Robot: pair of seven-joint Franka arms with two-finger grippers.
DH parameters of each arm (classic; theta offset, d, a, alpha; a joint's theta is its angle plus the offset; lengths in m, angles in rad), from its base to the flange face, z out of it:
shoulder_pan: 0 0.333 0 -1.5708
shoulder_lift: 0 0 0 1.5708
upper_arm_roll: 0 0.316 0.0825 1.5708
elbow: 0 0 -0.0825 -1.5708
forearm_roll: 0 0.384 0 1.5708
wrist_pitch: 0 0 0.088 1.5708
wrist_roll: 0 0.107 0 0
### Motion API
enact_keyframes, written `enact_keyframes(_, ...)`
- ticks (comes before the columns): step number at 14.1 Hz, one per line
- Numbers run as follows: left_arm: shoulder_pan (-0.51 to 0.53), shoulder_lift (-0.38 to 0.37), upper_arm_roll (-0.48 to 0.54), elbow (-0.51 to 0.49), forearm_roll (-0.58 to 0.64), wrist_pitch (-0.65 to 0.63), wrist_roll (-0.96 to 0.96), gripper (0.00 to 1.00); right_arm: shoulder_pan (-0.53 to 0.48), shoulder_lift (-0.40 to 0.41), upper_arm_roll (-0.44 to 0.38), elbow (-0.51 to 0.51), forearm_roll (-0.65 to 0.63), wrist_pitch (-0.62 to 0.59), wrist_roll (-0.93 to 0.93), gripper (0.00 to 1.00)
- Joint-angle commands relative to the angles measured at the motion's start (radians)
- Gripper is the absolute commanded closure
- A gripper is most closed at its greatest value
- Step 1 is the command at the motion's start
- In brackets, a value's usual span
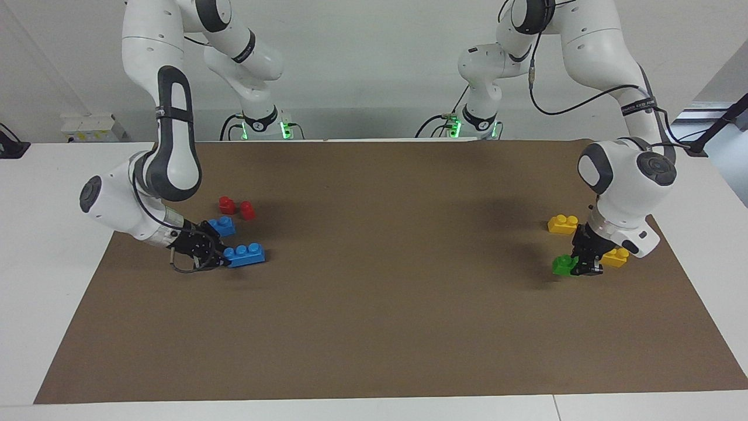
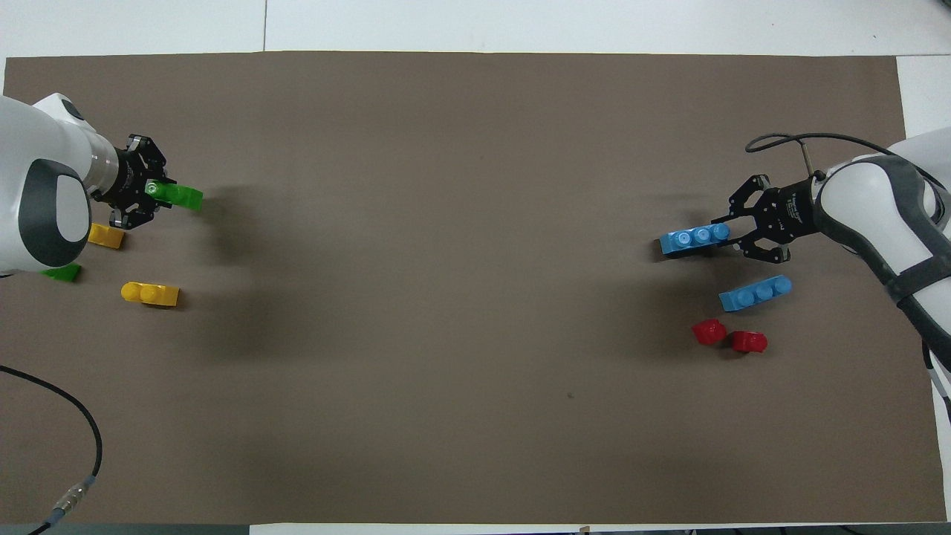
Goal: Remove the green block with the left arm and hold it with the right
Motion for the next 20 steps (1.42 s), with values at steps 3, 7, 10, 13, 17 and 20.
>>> enact_keyframes(3, 0.043, 0.057, -0.007, 0.014, -0.013, 0.072, 0.107, 1.0, -0.002, -0.032, 0.004, -0.035, -0.011, 0.037, -0.012, 0.05)
enact_keyframes(7, 0.057, 0.055, -0.007, -0.026, -0.014, 0.114, 0.184, 1.0, 0.007, -0.088, 0.004, -0.009, -0.014, -0.012, 0.0, 0.0)
enact_keyframes(10, 0.057, 0.054, -0.007, -0.025, -0.013, 0.099, 0.247, 0.0, 0.05, -0.171, 0.006, 0.036, -0.132, -0.093, -0.044, 0.0)
enact_keyframes(13, 0.054, 0.035, -0.005, -0.014, -0.006, 0.079, 0.263, 0.0, 0.07, -0.271, 0.01, 0.073, -0.19, -0.206, -0.263, 0.0)
enact_keyframes(17, 0.043, -0.08, -0.005, -0.011, -0.005, -0.021, 0.432, 0.0, 0.168, -0.439, 0.015, 0.071, -0.354, -0.344, -0.582, 0.0)
enact_keyframes(20, 0.042, -0.167, -0.013, -0.006, -0.005, -0.119, 0.607, 0.0, 0.17, -0.474, 0.017, 0.102, -0.376, -0.404, -0.84, 0.0)
